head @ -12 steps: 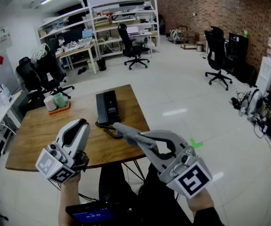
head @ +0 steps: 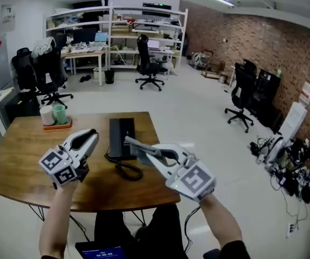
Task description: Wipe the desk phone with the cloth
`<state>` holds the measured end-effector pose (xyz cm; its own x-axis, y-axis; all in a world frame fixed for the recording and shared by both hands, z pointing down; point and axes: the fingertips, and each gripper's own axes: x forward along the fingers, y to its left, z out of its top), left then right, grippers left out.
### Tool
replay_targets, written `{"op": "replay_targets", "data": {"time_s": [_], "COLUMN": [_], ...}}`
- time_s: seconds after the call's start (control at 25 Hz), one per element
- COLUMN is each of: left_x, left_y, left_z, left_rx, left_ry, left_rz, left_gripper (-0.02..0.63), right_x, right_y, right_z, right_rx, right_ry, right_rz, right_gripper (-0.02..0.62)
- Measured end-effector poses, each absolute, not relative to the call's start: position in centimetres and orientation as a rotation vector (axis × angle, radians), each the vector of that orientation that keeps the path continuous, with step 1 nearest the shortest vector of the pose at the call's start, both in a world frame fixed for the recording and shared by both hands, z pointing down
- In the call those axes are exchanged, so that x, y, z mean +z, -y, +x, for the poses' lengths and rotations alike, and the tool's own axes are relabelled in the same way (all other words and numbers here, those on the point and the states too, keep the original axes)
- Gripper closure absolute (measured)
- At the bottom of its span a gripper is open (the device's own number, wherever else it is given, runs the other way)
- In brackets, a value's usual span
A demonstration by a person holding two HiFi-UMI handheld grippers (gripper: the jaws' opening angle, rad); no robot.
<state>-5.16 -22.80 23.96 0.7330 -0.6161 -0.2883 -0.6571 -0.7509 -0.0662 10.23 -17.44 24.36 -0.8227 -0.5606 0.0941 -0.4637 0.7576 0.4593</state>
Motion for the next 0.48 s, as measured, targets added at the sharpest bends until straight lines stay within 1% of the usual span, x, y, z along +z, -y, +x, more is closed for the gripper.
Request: {"op": "replay_targets", "data": {"time_s": [0.12, 0.2, 0.36, 0.48], "left_x": [25.4, 27.6, 31.8, 32.6], "left_y": [27.0, 28.9, 30.9, 30.7], "left_z": [-7.2, -8.1, -8.0, -7.7], "left_rx": [0.367, 0.366, 0.369, 0.290], "left_ry": [-1.048, -1.054, -1.059, -1.052], "left_rz": [-2.786, -2.812, -2.848, -2.823], "left_gripper": [0.566, 0.566, 0.566, 0.566], "right_x": [24.9, 26.8, 30.7, 32.1], "right_y": [24.9, 29.4, 36.7, 40.7], "right_z": [6.7, 4.0, -0.5, -4.1], "right_rx": [-0.652, -0.632, -0.584, -0.599], "right_ry": [2.572, 2.486, 2.403, 2.371], "right_rz": [0.750, 0.721, 0.703, 0.744], "right_gripper": [0.571, 0.571, 0.571, 0.571]}}
